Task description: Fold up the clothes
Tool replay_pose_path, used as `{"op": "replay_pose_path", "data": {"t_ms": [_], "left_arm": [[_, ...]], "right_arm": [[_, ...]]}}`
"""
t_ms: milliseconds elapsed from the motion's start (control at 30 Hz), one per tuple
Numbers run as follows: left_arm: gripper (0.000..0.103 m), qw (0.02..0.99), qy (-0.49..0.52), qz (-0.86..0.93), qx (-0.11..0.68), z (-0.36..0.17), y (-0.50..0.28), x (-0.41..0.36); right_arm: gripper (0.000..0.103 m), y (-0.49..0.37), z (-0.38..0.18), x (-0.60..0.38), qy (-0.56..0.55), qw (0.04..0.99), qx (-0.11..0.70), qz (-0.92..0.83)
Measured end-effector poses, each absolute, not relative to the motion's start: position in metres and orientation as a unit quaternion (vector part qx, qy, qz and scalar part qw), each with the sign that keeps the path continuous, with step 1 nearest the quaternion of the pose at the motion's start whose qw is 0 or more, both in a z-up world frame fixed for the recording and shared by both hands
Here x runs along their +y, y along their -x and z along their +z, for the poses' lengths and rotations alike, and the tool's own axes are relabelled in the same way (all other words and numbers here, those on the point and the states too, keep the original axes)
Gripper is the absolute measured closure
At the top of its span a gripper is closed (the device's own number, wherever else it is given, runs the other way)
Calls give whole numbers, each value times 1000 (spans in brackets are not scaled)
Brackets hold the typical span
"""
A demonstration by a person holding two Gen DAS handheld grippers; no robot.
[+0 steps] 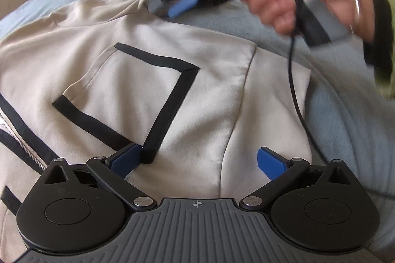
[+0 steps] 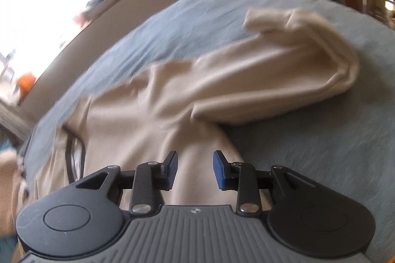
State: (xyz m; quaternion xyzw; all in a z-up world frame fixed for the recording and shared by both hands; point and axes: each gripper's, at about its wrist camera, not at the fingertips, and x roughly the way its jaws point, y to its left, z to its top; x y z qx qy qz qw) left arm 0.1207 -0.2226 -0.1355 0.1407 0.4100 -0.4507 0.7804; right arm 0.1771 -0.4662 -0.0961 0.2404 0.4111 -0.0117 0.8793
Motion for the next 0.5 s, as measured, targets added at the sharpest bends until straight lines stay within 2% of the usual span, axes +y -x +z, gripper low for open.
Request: {"op": "replay_pose_path", "data": {"t_ms": [67, 167, 233, 367, 500], "left_arm": [[0, 780, -126, -448, 419, -134, -125, -222], [0, 779, -104, -442, 432, -131, -131, -221], [0, 778, -90, -438, 441, -129, -136, -220], [0, 775, -71, -433, 455, -128, -142, -219], [0, 771, -58, -430, 466, -127, -146, -218]], "right_arm": [[69, -184, -115, -466, -232, 868, 439, -24], [69, -182, -128, -473, -264, 865, 426, -23], [68, -180, -114, -476, -259, 872, 414, -30], [67, -175, -75, -481, -193, 911, 360, -51], [61, -206, -46, -485, -43, 942, 314, -111]]}}
